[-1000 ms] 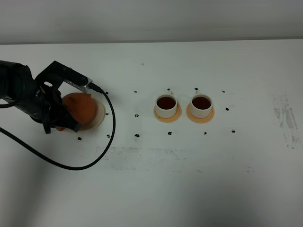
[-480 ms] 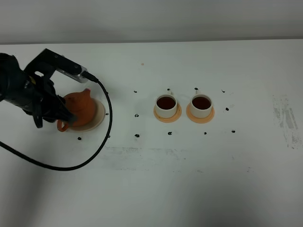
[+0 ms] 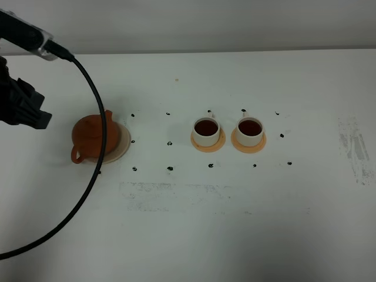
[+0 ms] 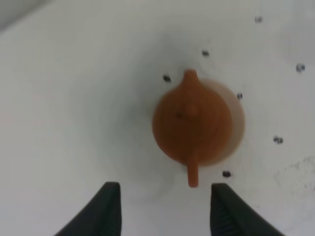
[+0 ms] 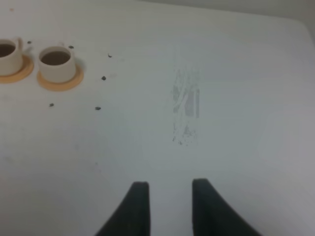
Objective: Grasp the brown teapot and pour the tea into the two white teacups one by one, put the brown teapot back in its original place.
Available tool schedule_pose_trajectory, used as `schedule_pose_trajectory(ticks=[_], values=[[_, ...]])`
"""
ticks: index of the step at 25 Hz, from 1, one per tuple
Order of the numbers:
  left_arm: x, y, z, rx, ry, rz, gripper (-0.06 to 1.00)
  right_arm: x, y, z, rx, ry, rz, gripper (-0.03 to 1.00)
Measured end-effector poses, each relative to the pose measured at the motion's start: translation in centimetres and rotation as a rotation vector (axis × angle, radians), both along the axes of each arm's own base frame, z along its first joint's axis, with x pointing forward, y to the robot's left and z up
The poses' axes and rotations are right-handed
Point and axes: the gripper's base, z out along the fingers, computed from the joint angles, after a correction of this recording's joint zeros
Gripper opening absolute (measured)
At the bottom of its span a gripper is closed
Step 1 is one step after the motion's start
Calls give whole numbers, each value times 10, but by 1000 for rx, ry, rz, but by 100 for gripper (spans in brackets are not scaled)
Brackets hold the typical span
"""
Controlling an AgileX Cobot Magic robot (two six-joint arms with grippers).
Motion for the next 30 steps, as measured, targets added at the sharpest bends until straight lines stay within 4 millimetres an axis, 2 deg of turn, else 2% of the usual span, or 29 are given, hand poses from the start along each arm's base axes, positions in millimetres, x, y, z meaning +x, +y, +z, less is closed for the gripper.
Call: schedule_pose_trajectory(ticks=[6, 9, 14, 16, 19, 22, 26, 30], values=[[-33, 8, 26, -86, -22, 96, 44, 0, 0, 0, 0, 0, 0, 23], [-64, 18, 37, -122, 48, 181, 44, 0, 0, 0, 0, 0, 0, 23], [-131, 39, 47, -155, 120, 312, 44, 0, 0, 0, 0, 0, 0, 23], [-155, 45, 39, -173, 107, 353, 44, 0, 0, 0, 0, 0, 0, 23], [-186, 50, 15, -206, 92, 426, 44, 0, 0, 0, 0, 0, 0, 23], [-206, 53, -11, -232, 101, 485, 44, 0, 0, 0, 0, 0, 0, 23], [-223, 53, -37, -251, 88, 502, 44, 0, 0, 0, 0, 0, 0, 23], [-226, 51, -61, -290, 50, 505, 44, 0, 0, 0, 0, 0, 0, 23]])
